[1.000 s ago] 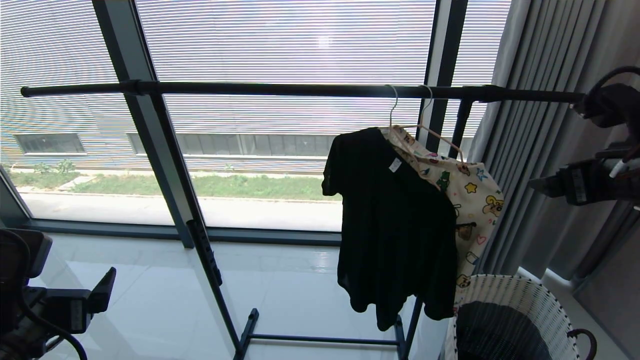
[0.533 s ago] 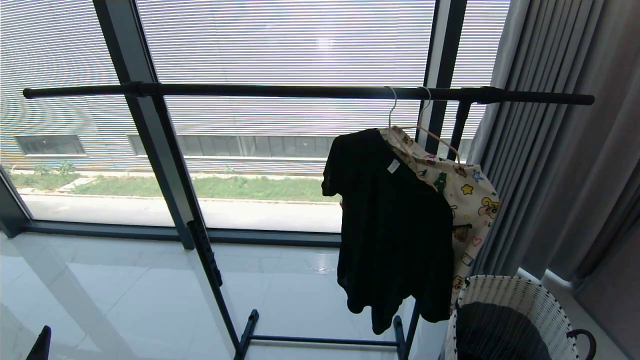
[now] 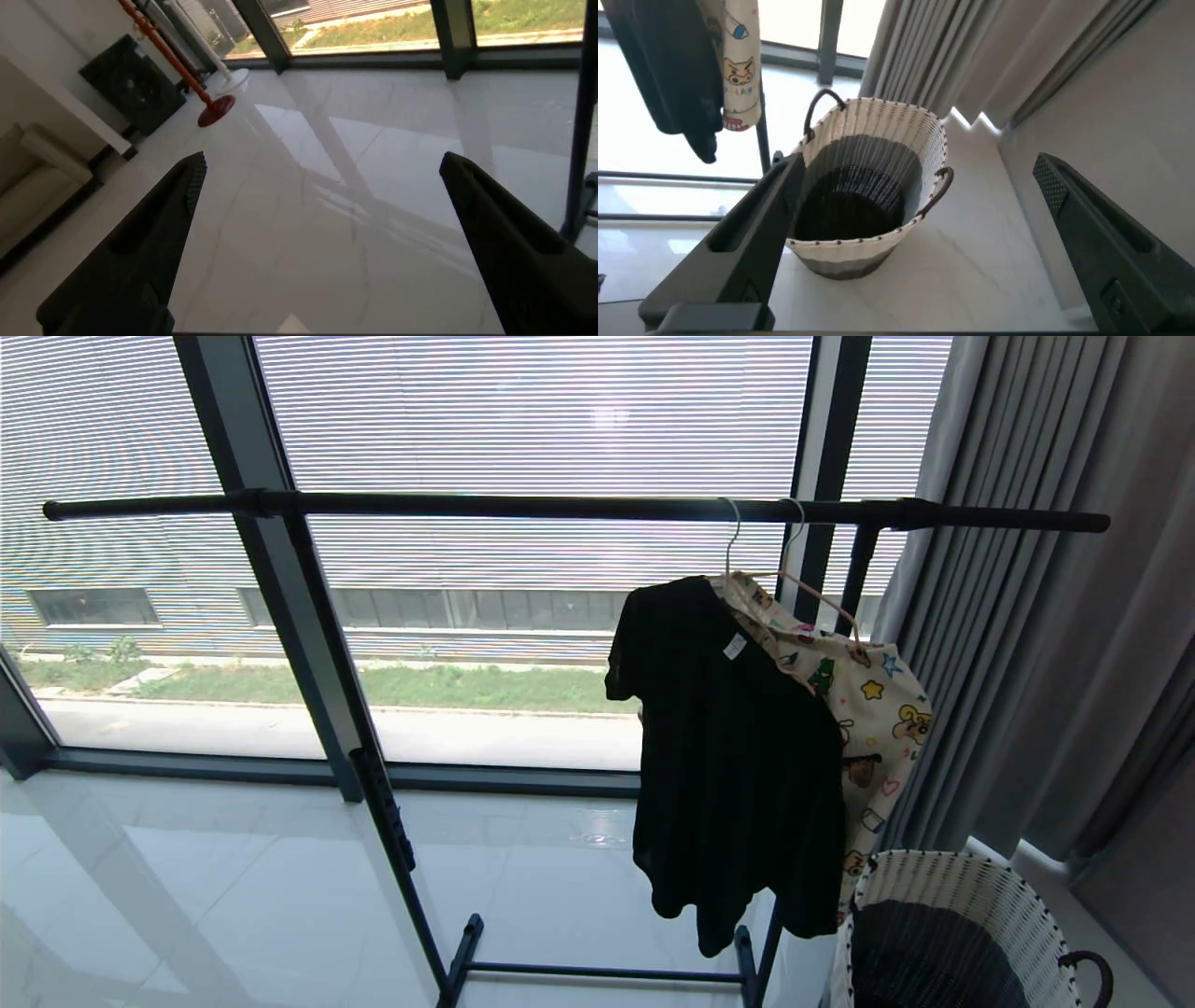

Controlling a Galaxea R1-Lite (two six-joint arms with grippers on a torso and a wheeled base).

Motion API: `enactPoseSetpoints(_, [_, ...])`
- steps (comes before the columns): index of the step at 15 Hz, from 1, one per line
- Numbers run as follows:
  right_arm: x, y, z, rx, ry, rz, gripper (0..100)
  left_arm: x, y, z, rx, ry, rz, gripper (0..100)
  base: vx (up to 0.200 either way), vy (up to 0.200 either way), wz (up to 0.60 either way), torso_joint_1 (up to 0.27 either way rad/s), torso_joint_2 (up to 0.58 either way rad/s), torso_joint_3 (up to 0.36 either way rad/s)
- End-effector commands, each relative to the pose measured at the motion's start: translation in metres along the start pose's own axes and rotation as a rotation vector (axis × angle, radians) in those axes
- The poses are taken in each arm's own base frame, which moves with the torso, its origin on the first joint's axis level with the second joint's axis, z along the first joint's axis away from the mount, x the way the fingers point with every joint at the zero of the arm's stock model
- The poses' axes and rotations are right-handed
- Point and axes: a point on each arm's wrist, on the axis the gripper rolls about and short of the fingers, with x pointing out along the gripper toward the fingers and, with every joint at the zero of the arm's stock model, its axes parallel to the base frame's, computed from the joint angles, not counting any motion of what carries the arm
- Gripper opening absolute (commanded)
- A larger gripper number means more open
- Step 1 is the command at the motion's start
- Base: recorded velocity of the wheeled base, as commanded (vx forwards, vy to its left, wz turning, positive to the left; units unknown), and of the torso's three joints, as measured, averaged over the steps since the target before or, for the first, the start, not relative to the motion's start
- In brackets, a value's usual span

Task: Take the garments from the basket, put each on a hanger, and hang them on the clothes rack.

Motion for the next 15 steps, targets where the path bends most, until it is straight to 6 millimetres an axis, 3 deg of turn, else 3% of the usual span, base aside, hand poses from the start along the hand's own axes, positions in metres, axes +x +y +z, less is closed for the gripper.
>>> enactPoseSetpoints(1, [0.001, 0.01, -0.046, 0.038, -0.115, -0.028, 100, -0.004, 0.002, -0.003, -0.076, -0.041, 0.022, 100, 0.0, 0.0, 0.0, 0.0, 0.0, 0.0])
enactPoseSetpoints(6, [0.004, 0.01, -0.048, 0.133, -0.127, -0.049, 100, -0.004, 0.002, -0.003, -0.086, -0.04, 0.023, 100, 0.0, 0.0, 0.0, 0.0, 0.0, 0.0])
enactPoseSetpoints(9, [0.01, 0.008, -0.051, 0.224, -0.188, -0.172, 100, -0.004, 0.002, -0.003, -0.088, -0.054, -0.006, 100, 0.0, 0.0, 0.0, 0.0, 0.0, 0.0])
enactPoseSetpoints(11, [0.011, 0.009, -0.052, 0.226, -0.205, -0.17, 100, -0.004, 0.0, -0.002, -0.096, -0.101, -0.104, 100, 0.0, 0.0, 0.0, 0.0, 0.0, 0.0])
enactPoseSetpoints(15, [0.011, 0.008, -0.047, 0.264, -0.283, -0.175, 100, -0.008, -0.009, 0.002, -0.133, -0.281, -0.521, 100, 0.0, 0.0, 0.0, 0.0, 0.0, 0.0])
